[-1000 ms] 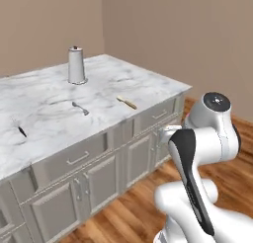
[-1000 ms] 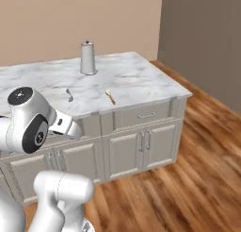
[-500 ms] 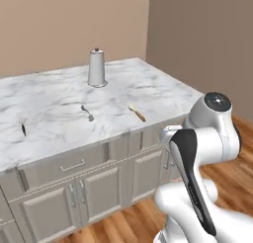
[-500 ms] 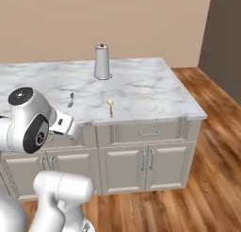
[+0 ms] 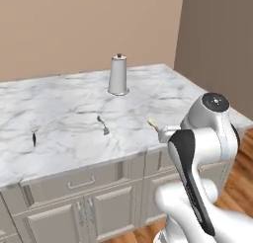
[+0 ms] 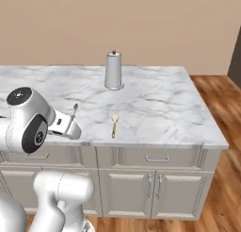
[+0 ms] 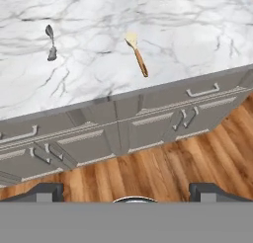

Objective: Organize the utensils by type. Pick up the wooden spoons from the counter and place them in the open cabinet. Then pick up the metallic utensils from the counter and place them in the open drawer.

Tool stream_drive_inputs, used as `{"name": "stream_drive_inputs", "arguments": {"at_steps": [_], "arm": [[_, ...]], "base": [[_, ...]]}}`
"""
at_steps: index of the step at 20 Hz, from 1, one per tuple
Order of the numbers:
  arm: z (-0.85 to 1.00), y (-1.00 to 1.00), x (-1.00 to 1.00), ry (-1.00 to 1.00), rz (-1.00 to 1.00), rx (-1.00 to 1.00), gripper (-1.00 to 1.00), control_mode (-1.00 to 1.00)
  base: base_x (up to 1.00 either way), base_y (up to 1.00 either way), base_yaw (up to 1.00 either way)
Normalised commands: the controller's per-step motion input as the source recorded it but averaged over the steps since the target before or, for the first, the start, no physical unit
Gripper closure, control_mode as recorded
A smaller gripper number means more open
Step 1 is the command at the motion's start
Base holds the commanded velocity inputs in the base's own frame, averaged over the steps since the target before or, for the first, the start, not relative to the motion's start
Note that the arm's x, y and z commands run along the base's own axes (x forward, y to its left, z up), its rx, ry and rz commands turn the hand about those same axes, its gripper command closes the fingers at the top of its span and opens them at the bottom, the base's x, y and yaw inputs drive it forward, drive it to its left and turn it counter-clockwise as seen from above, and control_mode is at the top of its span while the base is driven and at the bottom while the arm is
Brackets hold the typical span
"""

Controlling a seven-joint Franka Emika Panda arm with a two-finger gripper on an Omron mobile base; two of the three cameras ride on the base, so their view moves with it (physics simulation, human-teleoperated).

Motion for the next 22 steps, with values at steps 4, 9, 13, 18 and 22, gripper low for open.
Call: {"name": "stream_drive_inputs", "arguments": {"at_steps": [4, 9, 13, 18, 22], "arm": [[0.0, 0.0, 0.0, 0.0, 0.0, 0.0, -1.0, 1.0], [0.0, 0.0, 0.0, 0.0, 0.0, 0.0, -1.0, 1.0], [0.0, 0.0, 0.0, 0.0, 0.0, 0.0, -1.0, 1.0], [0.0, 0.0, 0.0, 0.0, 0.0, 0.0, -1.0, 1.0], [0.0, 0.0, 0.0, 0.0, 0.0, 0.0, -1.0, 1.0]], "base": [[0.48, -0.29, 0.33], [0.48, -0.26, 0.31], [0.41, -0.34, 0.3], [0.31, -0.42, 0.29], [0.26, -0.47, 0.26]]}}
